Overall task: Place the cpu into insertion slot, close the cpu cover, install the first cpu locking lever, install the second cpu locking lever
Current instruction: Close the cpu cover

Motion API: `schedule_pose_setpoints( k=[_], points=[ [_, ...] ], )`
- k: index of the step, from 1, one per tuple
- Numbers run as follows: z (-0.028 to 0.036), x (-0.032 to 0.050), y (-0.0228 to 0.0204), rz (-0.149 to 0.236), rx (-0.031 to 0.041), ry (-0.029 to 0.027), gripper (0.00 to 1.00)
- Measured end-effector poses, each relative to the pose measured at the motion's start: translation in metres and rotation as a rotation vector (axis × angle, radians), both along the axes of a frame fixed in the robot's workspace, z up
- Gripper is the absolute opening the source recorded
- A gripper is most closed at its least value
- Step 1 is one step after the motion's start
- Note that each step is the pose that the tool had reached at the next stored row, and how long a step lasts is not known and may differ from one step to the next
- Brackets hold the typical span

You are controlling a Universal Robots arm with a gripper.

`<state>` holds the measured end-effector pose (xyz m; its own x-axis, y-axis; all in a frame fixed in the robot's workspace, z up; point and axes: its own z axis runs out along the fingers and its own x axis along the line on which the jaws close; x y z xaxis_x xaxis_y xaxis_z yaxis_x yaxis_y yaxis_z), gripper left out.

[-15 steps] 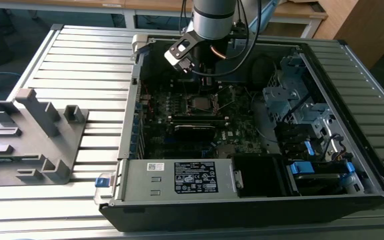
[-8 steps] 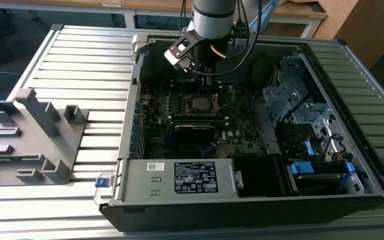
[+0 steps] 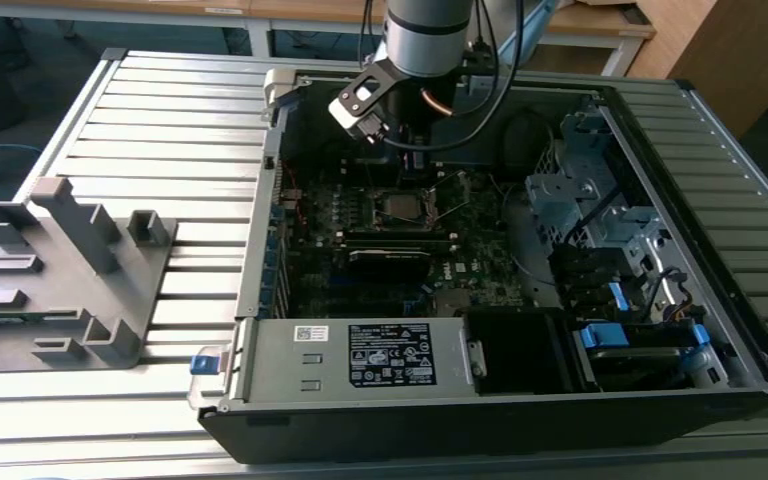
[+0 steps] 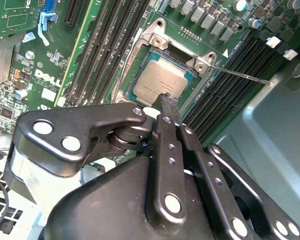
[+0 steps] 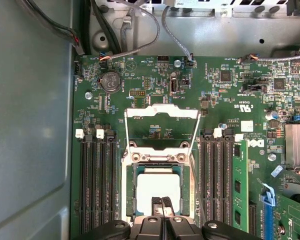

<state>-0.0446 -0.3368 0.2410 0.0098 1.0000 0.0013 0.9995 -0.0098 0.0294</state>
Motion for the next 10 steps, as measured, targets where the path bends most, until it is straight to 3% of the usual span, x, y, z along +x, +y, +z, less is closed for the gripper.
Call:
schedule_pose_setpoints(
  k=[10],
  points=[
    [0.0023, 0.0000, 0.0000, 0.000, -0.0002, -0.0002, 0.11]
  ],
)
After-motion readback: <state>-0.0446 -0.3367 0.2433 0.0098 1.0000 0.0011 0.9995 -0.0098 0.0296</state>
